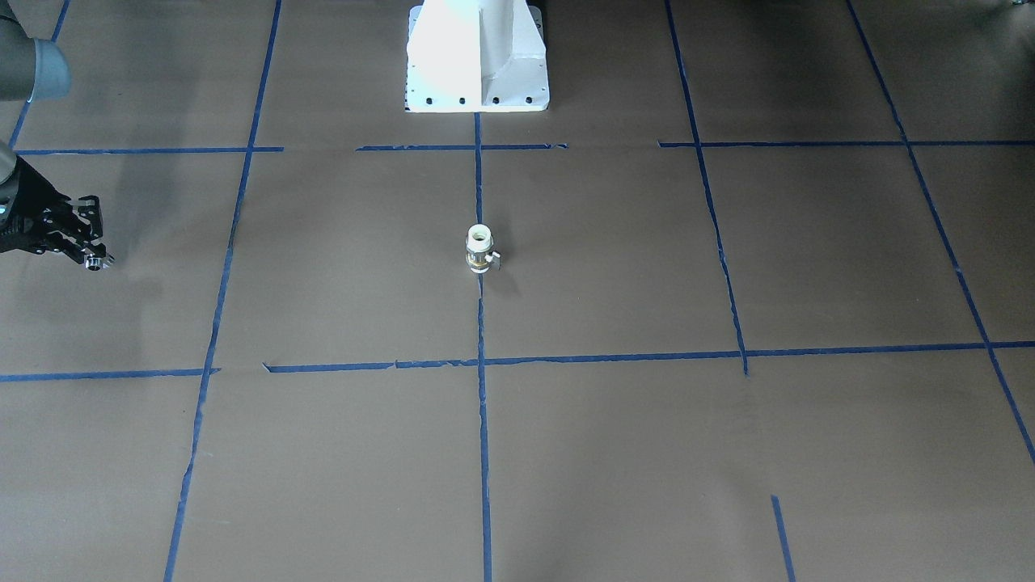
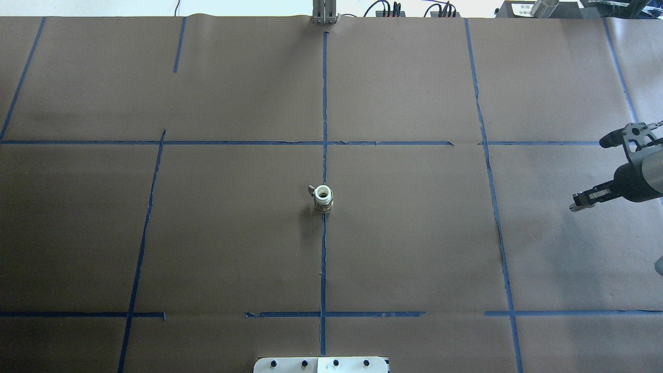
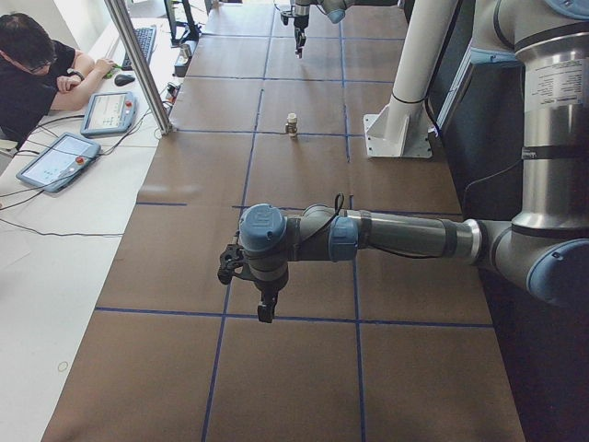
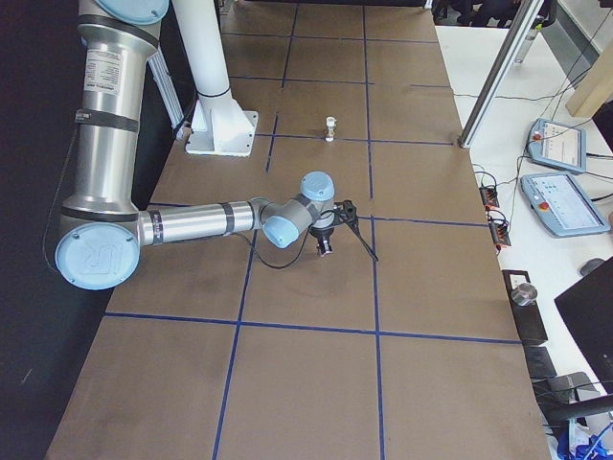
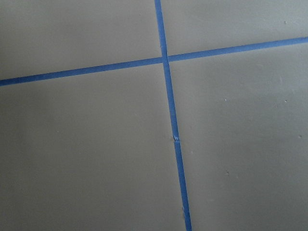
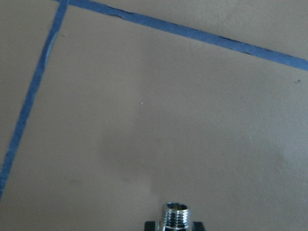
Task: Assemble PPR valve and pipe with both arms
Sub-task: 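Carry the pipe nipple with the right gripper above the valve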
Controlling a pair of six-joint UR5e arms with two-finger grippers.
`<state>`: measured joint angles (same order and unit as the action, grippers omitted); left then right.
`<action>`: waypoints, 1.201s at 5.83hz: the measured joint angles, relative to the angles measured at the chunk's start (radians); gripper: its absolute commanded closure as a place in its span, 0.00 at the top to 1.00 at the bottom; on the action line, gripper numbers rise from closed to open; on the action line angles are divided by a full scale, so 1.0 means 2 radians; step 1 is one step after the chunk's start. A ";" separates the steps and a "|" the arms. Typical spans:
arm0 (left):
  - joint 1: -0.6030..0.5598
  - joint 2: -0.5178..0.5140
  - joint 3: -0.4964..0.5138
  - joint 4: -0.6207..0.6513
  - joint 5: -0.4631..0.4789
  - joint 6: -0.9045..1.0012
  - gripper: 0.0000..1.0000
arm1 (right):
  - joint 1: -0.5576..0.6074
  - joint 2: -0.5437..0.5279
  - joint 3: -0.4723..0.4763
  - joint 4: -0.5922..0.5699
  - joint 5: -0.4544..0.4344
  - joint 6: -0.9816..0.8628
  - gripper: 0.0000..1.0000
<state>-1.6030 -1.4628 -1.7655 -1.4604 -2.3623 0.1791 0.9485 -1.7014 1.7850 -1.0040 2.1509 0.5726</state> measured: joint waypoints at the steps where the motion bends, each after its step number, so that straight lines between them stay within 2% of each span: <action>1: 0.000 0.000 0.000 0.000 0.000 -0.005 1.00 | 0.000 0.033 0.014 -0.051 0.002 0.001 0.02; 3: 0.000 0.000 -0.001 0.000 0.001 -0.026 1.00 | -0.001 0.139 0.050 -0.221 0.004 0.016 0.00; 4: 0.000 0.000 -0.002 0.000 0.001 -0.029 1.00 | -0.015 0.201 0.070 -0.297 0.003 0.073 0.00; 5: 0.000 -0.001 -0.003 0.000 0.001 -0.031 1.00 | -0.049 0.257 0.076 -0.332 -0.008 0.169 0.00; 7: 0.001 -0.001 -0.006 0.000 0.002 -0.031 1.00 | -0.119 0.367 0.058 -0.366 -0.057 0.389 0.00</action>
<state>-1.6020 -1.4649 -1.7765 -1.4604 -2.3585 0.1167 0.7109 -0.9673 1.9002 -1.7357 2.0372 1.3497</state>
